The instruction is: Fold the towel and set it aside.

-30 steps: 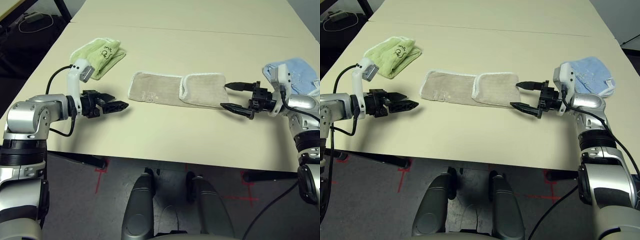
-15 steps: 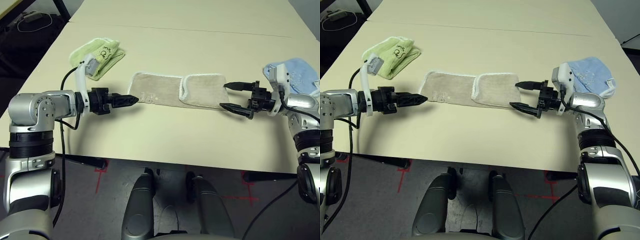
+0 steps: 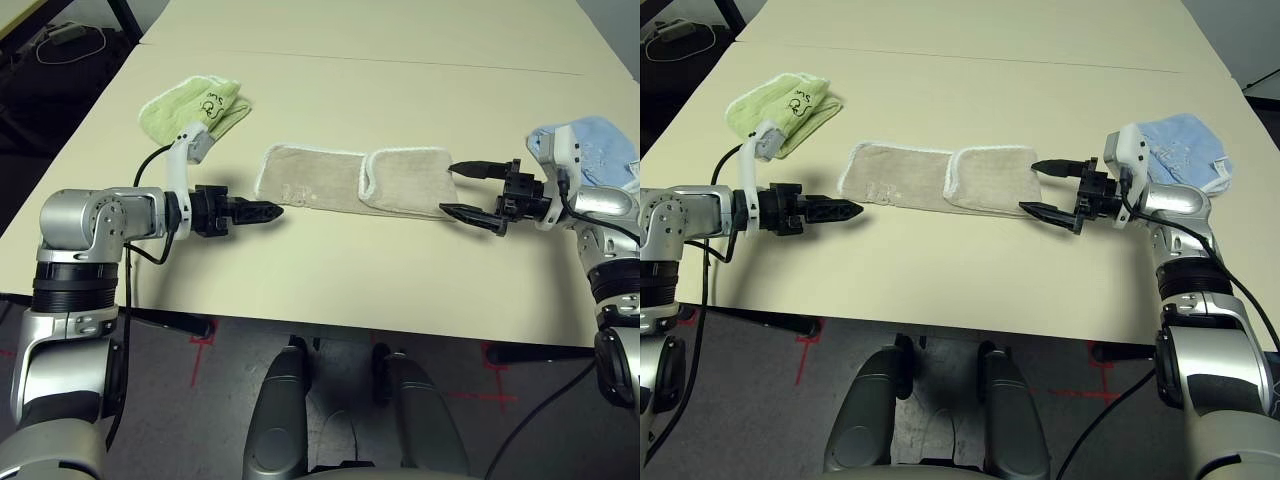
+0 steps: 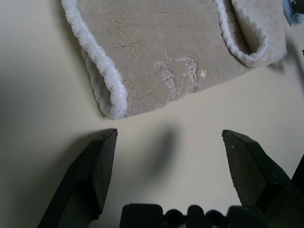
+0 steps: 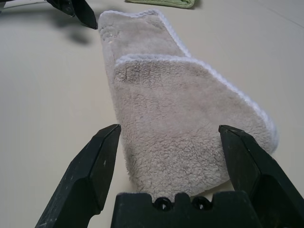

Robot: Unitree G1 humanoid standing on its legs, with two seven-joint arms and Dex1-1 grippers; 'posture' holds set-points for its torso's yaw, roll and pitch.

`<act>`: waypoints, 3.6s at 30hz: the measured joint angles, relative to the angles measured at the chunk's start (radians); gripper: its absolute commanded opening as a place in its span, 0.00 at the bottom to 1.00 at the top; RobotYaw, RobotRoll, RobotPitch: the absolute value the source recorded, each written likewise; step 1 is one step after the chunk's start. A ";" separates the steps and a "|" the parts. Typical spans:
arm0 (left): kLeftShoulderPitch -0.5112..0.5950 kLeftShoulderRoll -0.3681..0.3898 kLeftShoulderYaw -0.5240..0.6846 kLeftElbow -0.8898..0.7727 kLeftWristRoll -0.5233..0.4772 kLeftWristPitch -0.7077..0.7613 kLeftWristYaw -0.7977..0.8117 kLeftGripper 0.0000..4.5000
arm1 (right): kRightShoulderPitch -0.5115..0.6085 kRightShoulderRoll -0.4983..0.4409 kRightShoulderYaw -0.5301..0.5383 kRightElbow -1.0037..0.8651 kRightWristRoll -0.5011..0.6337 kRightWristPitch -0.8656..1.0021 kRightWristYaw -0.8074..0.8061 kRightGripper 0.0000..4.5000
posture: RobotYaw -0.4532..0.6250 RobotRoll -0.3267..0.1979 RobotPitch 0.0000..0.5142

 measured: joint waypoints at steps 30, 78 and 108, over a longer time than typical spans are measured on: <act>-0.107 -0.158 0.128 0.160 0.001 0.010 0.206 1.00 | 0.027 -0.010 0.000 -0.039 0.000 0.007 -0.018 1.00 | 0.47 0.62 0.48; -0.357 -0.364 0.397 0.098 -0.062 0.291 0.485 0.00 | 0.000 -0.020 0.000 -0.008 -0.031 0.005 -0.027 1.00 | 0.48 0.62 0.44; -0.449 -0.465 0.287 0.070 -0.126 0.323 0.415 0.00 | 0.061 -0.185 -0.030 0.038 -0.024 -0.033 0.148 1.00 | 0.46 0.62 0.45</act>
